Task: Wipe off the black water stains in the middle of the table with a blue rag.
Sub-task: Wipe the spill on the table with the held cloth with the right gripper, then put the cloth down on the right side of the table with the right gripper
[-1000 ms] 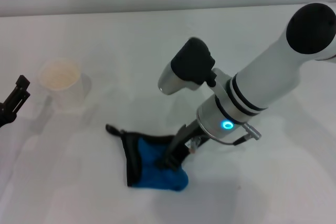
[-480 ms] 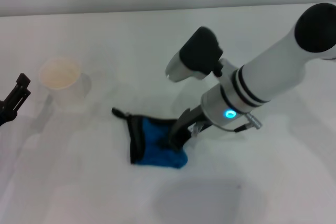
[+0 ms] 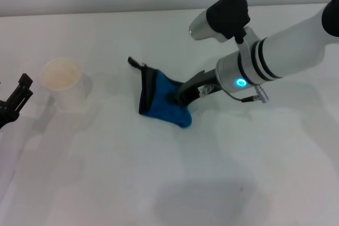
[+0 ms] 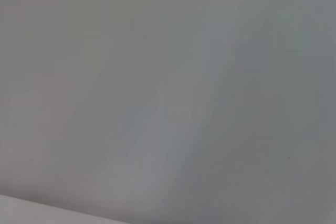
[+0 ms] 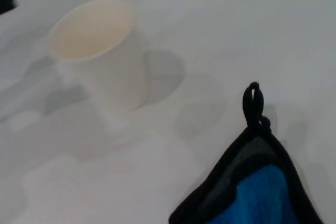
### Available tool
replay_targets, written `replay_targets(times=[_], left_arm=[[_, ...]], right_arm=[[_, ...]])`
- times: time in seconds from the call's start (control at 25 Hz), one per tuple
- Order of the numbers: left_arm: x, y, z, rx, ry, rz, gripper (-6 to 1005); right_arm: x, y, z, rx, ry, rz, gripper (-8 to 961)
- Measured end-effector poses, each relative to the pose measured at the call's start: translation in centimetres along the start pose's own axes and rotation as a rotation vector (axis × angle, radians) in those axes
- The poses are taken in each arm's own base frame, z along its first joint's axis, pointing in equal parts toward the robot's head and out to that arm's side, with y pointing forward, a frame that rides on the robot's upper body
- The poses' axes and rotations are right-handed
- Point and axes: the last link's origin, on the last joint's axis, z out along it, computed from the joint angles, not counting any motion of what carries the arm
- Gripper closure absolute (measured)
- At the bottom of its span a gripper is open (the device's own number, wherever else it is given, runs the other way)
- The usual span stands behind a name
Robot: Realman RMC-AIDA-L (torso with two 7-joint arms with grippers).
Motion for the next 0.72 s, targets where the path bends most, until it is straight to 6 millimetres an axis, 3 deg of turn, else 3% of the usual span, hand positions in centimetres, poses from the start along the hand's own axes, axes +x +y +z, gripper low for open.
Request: replay_targets(times=[0.24, 0.44, 0.72], left_arm=[[-0.1, 0.0, 0.0, 0.002, -0.003, -0.002, 111], [-0.1, 0.0, 0.0, 0.004, -0.005, -0.003, 111], [-0.3, -0.1, 0.0, 0.011, -0.013, -0.004, 111]], right_arm=[[-0.1, -1.5, -0.7, 0.048, -0.032, 0.031, 894], [0.6, -1.5, -1.4, 0.018, 0.035, 0.004, 893], [0.6, -3.7, -4.2, 0.090, 0.115, -0.054, 894]])
